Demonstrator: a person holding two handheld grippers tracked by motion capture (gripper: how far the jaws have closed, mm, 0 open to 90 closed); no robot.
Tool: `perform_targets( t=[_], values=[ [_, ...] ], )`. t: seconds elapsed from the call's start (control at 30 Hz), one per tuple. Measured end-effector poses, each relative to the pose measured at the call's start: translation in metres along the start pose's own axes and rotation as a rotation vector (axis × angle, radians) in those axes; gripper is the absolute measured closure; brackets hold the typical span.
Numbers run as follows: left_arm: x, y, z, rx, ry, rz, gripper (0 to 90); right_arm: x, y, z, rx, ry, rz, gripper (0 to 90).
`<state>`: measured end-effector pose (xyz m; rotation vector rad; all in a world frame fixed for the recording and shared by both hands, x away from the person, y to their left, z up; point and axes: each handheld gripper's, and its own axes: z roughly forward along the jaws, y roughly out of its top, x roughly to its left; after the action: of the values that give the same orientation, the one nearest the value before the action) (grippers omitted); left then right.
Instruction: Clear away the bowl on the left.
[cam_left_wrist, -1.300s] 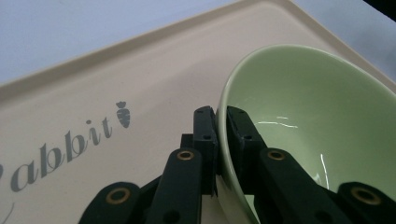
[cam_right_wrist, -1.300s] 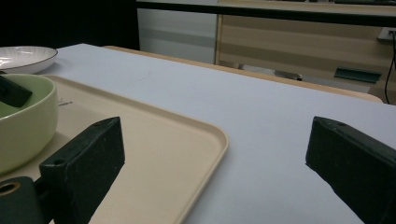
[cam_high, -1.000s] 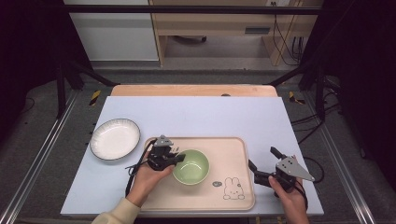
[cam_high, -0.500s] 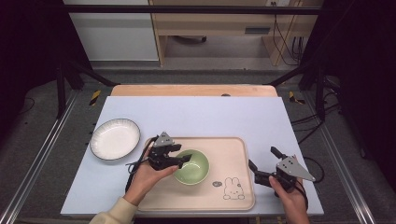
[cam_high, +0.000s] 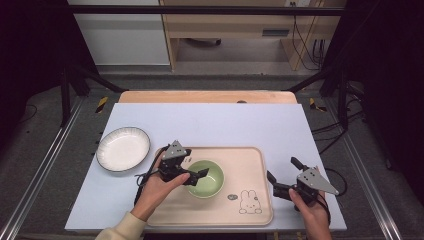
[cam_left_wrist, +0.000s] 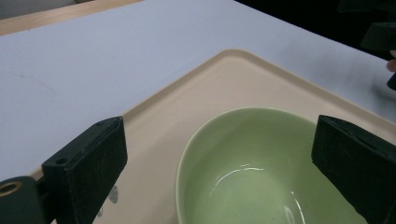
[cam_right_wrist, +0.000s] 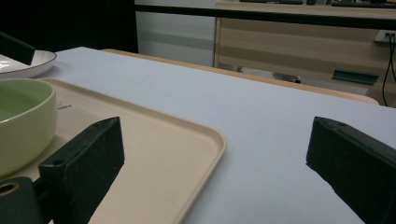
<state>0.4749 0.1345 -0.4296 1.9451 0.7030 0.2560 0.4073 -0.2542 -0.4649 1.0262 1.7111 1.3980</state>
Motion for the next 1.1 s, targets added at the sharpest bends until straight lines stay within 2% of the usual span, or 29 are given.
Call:
perform_targets(
  t=[0.13,0.47,0.7,0.87,1.0,1.1],
  values=[
    [0.001,0.002,-0.004,-0.017,-0.01,0.004,3.2,0.0,0.0,-0.001,-0.007,-0.014,0.006,2.9],
    [0.007,0.008,-0.018,-0.063,0.007,-0.007,3.2,0.0,0.001,-0.002,-0.012,-0.019,-0.003,2.9],
    [0.009,0.01,-0.031,-0.089,-0.011,0.018,3.2,-0.003,0.001,-0.003,-0.016,-0.03,0.005,2.9],
    [0.009,0.011,-0.035,-0.115,-0.032,0.01,3.2,-0.002,0.002,-0.004,-0.014,-0.029,0.0,2.9],
    [0.008,0.013,-0.04,-0.133,-0.024,0.025,3.3,-0.003,0.001,-0.003,-0.019,-0.029,0.001,2.8],
    [0.009,0.014,-0.043,-0.15,-0.022,0.018,3.3,-0.002,0.001,-0.003,-0.015,-0.025,-0.011,3.3]
  ],
)
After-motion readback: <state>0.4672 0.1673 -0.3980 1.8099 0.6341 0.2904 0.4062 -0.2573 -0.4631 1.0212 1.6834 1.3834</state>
